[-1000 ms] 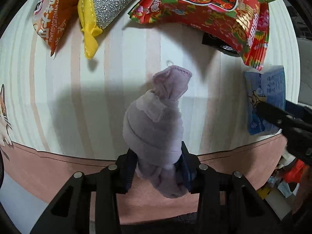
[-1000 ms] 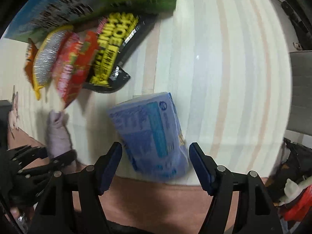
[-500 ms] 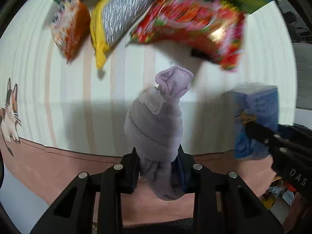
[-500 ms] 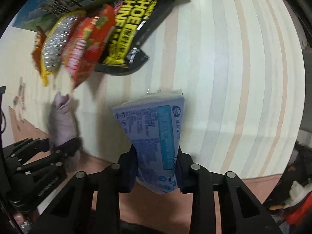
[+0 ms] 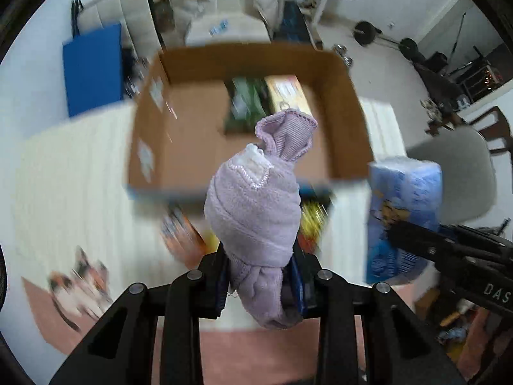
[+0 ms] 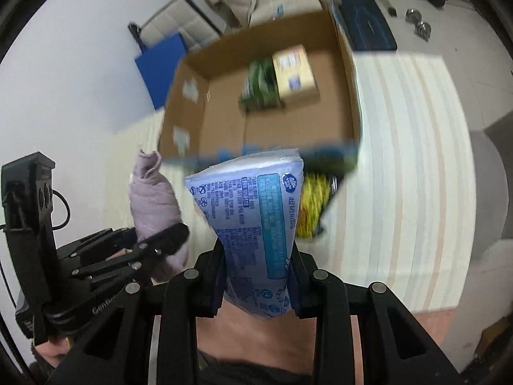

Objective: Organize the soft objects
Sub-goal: 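Carry the sock and blue pack into the box and release both, then grasp the orange panda snack bag with the left tool while the right tool grasps the black shoe-shine pack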

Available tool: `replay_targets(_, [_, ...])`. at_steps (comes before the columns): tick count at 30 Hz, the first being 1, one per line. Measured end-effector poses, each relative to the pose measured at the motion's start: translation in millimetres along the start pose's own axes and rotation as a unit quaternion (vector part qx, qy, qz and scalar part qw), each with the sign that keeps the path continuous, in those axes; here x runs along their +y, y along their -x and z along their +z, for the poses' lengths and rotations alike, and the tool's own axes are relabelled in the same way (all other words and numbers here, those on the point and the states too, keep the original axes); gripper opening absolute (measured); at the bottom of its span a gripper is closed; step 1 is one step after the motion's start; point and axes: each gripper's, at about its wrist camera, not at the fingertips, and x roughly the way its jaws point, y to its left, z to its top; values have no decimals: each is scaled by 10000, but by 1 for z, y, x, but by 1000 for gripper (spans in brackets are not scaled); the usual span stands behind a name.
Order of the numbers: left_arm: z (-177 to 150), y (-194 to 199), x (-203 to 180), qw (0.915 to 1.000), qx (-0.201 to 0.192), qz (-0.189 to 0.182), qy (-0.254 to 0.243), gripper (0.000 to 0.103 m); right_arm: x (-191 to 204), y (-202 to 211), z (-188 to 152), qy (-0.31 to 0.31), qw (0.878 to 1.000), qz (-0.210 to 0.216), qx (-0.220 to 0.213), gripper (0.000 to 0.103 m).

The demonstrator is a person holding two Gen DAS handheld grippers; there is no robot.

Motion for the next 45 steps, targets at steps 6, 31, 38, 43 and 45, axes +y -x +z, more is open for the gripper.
replay_targets(6, [95, -39, 32, 9985, 204, 504, -94, 29, -11, -34, 91, -238, 9986, -407, 230, 34])
replay_targets(31, [214, -233, 56, 9784, 1973, 550, -292, 34, -45, -188, 165, -332, 9730, -1769, 1447, 43])
replay_targets(38, [218, -192, 64, 9864, 1584, 424, -129, 70, -39, -165, 170, -308, 9793, -1540, 1277, 78])
replay_targets(43, [207, -128, 61, 9959, 816, 396, -69, 99, -25, -129, 169, -187, 9824, -1609, 926, 103])
replay_targets(45, [199, -114, 64, 9975, 587, 403, -41, 99, -20, -119, 169, -126, 9822, -1702, 783, 103])
